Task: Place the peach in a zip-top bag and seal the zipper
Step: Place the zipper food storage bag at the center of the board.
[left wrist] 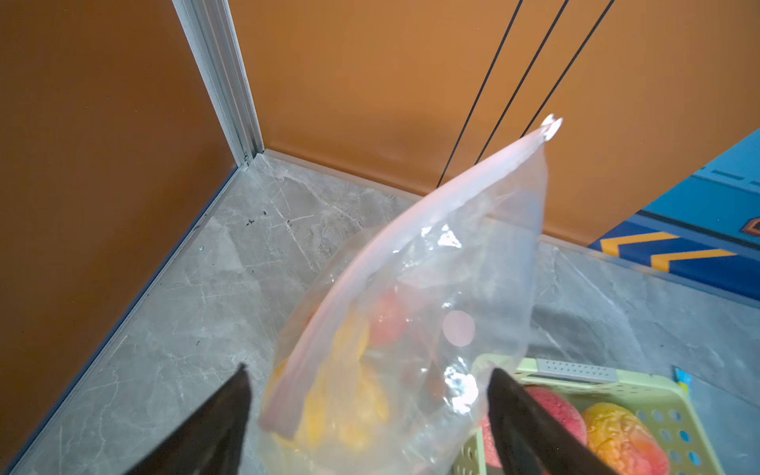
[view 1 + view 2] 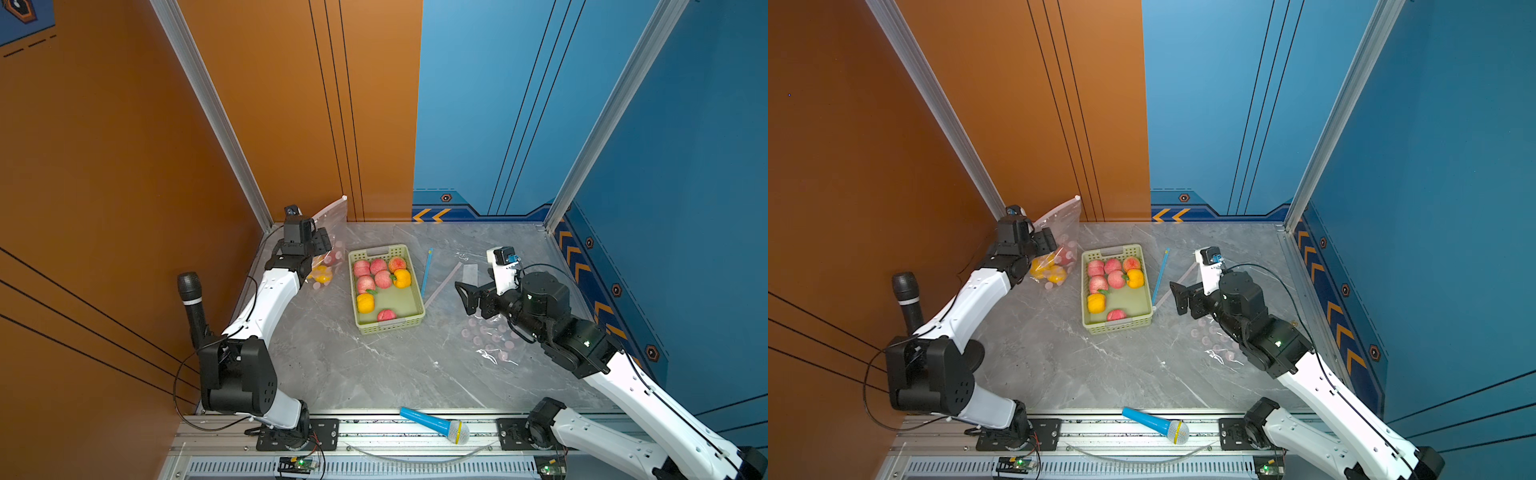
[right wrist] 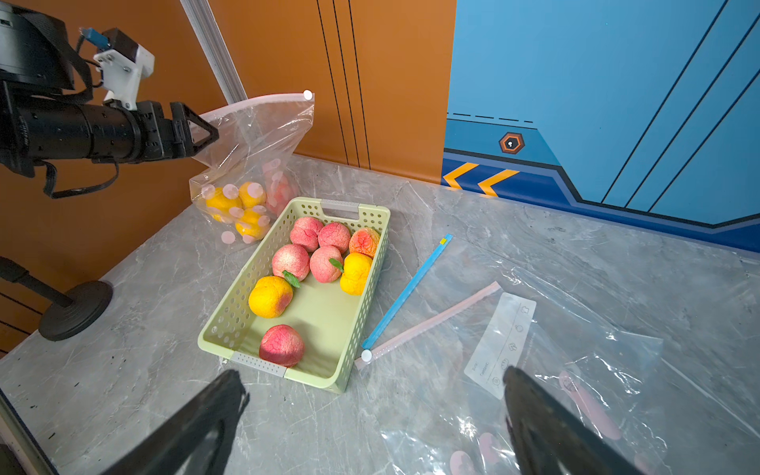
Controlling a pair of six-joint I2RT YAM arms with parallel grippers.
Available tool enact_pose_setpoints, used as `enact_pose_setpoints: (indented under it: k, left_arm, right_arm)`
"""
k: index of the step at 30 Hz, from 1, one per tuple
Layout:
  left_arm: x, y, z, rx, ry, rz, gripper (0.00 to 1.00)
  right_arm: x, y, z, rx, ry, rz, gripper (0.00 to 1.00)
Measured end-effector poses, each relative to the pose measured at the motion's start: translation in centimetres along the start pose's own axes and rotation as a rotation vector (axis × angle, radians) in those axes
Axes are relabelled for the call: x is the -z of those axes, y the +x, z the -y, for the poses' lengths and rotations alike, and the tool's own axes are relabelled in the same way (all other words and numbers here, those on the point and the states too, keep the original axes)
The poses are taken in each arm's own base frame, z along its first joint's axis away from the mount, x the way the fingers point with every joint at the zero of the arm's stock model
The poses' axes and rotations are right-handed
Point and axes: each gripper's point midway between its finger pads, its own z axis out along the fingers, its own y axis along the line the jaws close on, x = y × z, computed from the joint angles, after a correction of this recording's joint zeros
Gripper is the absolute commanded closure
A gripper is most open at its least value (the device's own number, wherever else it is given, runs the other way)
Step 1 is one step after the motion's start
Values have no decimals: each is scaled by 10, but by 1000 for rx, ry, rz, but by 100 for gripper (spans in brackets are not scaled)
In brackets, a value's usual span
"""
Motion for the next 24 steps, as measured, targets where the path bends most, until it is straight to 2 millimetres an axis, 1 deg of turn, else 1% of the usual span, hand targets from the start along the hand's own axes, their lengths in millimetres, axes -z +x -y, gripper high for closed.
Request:
enact_pose_setpoints:
  k: [3, 7, 15, 18, 19, 21, 24]
  left_arm:
    - [8, -9, 1, 3, 8, 19, 2]
    - [17, -12, 0, -5, 9, 21, 2]
    - [37, -22, -2, -19, 11, 35, 2]
    - [51, -27, 0, -21, 22, 48, 2]
    - [58, -29, 2, -21, 26, 57, 2]
    - [77, -33, 9, -17, 46, 86, 2]
    - [111, -27, 23, -3, 97, 115, 2]
  right_arm:
    - [-4, 2, 0, -2, 2, -10, 0]
    - [-10, 7, 1, -6, 15, -31, 0]
    - [-16, 10, 14, -43, 81, -39, 0]
    - [-19, 13, 27, -81, 138, -55, 0]
    - [-21, 15, 34, -100, 167, -67, 0]
    - [-26, 20, 50, -145, 220, -91, 0]
    - [-33, 37, 77, -225, 298, -151, 5]
